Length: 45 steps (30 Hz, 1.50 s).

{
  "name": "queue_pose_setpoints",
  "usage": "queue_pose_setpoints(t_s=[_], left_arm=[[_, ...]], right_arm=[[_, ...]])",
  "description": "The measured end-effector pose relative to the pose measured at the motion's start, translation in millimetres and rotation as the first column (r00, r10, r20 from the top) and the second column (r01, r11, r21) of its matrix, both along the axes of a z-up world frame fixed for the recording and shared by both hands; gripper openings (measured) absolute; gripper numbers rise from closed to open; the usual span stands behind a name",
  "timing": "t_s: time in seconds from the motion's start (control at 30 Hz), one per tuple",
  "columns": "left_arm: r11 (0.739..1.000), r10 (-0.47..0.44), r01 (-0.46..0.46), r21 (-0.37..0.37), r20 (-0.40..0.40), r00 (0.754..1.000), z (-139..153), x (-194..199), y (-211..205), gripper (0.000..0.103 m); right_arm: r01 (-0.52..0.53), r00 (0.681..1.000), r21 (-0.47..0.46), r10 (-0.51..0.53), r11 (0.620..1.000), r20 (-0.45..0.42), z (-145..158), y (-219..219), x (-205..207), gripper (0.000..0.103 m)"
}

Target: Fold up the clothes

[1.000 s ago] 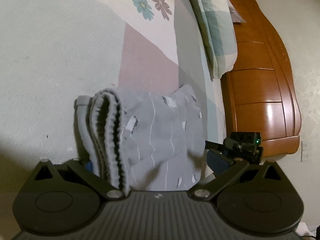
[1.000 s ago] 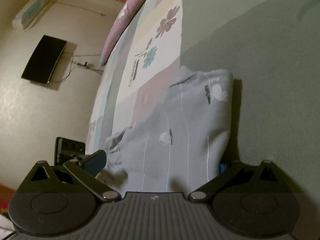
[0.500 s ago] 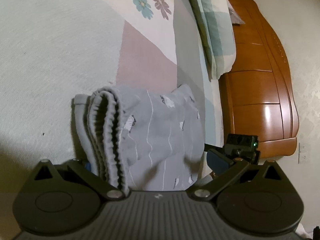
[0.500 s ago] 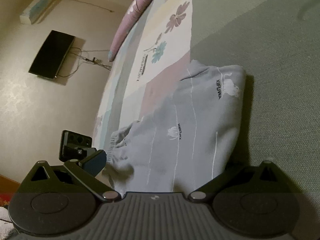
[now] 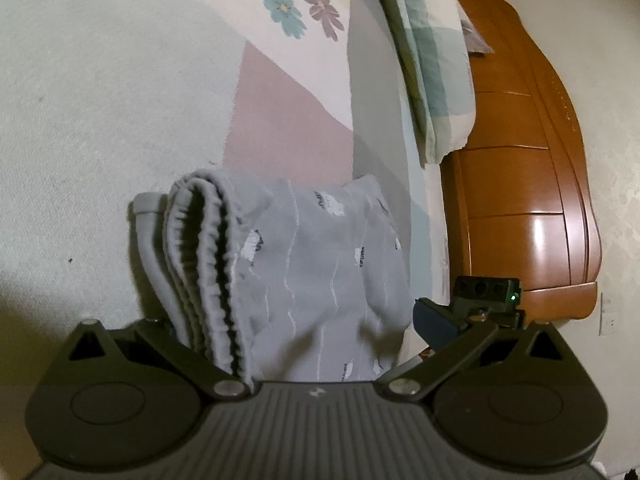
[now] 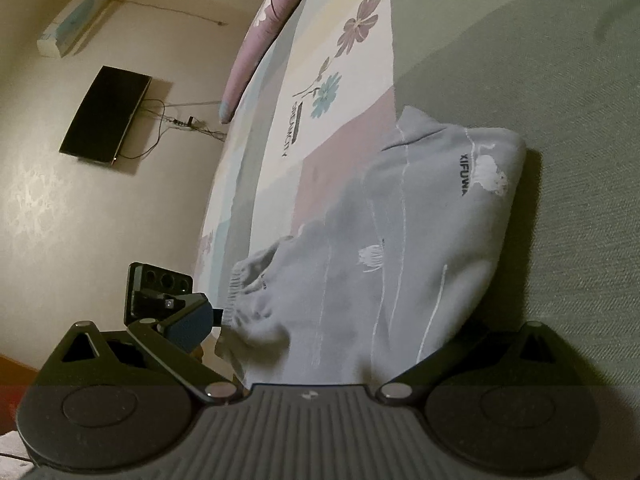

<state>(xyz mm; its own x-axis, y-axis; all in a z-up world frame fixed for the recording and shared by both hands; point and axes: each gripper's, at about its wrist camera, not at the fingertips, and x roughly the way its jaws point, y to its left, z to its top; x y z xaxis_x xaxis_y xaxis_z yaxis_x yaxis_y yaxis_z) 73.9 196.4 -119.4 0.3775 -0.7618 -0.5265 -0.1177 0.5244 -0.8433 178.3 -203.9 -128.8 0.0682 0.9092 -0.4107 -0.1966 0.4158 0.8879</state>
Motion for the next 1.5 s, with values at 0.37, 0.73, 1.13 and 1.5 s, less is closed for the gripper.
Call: queue_pose_setpoints(t_s=[0.37,0.73,1.13,1.5], left_arm=[[1.000,-0.014,0.015,-0.024,0.060,0.998,28.5,10.1,-11.6,0.102],[0.993,-0.093,0.087,0.083,0.073,0.993,36.5,30.4,-33.1,0.102],[0.996,-0.086,0.085,0.023,0.052,0.995,27.2,29.3,-28.2,0.101],[0.989,-0.138,0.131,0.074,0.093,0.986,42.0,41.8,-47.0,0.101]], right_arm=[[-0.019,1.000,0.118,0.018,0.993,0.003,22.5,-11.4,-3.3,0.103],[-0.030,0.998,0.086,0.026,0.996,0.049,37.2,-21.0,-13.5,0.103],[0.005,1.000,0.111,-0.007,0.994,0.017,31.0,-30.4,-14.9,0.103],[0.009,0.998,0.109,-0.017,0.994,0.065,50.0,-36.8,-18.3,0.103]])
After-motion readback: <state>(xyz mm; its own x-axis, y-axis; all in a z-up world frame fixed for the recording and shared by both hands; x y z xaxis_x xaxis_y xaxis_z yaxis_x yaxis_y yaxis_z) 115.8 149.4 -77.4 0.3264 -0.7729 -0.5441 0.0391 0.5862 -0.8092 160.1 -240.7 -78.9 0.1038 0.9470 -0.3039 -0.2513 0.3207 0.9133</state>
